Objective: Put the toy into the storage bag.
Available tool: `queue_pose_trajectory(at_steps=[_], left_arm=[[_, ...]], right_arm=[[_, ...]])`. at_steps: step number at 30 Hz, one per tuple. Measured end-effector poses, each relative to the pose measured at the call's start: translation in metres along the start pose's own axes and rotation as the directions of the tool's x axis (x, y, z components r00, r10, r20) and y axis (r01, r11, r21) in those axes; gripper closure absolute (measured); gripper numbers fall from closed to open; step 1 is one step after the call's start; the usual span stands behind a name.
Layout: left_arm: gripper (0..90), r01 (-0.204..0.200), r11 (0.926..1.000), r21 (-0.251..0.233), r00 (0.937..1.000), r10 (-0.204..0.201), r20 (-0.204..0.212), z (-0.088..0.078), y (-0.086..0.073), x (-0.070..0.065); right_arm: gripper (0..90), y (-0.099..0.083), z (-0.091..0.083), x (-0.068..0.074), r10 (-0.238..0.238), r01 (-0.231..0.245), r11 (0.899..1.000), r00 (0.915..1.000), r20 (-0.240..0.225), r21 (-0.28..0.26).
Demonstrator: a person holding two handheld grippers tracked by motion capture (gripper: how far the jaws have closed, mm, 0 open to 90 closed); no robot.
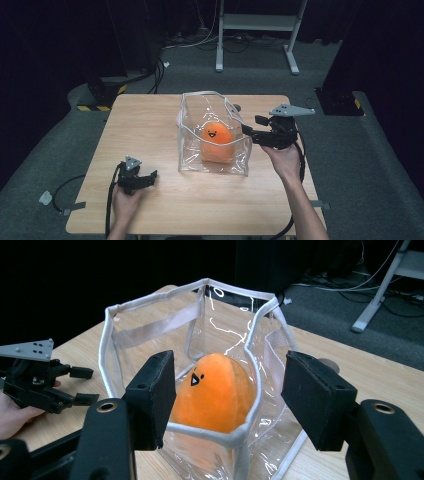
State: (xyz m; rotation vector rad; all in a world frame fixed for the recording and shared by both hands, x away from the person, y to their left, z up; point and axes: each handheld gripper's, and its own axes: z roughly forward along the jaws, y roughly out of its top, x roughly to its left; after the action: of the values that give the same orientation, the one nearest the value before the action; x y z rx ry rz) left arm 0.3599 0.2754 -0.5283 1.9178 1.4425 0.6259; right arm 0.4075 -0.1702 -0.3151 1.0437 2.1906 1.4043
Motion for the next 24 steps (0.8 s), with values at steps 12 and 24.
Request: queue_pose_trajectory(at_steps=[12, 24], left_arm=[[18.4, -0.001, 1.0000, 0.000, 1.0000, 0.001, 0.000, 0.000, 0.000, 0.000], [18.4, 0.000, 1.0000, 0.000, 1.0000, 0.000, -0.001, 0.000, 0.000, 0.000]], right_arm=[[38.4, -0.001, -0.008, -0.001, 0.004, -0.004, 1.000, 1.0000, 0.000, -0.019], [38.0, -0.003, -0.017, -0.006, 0.015, -0.014, 0.999, 0.9999, 0.009, -0.048]])
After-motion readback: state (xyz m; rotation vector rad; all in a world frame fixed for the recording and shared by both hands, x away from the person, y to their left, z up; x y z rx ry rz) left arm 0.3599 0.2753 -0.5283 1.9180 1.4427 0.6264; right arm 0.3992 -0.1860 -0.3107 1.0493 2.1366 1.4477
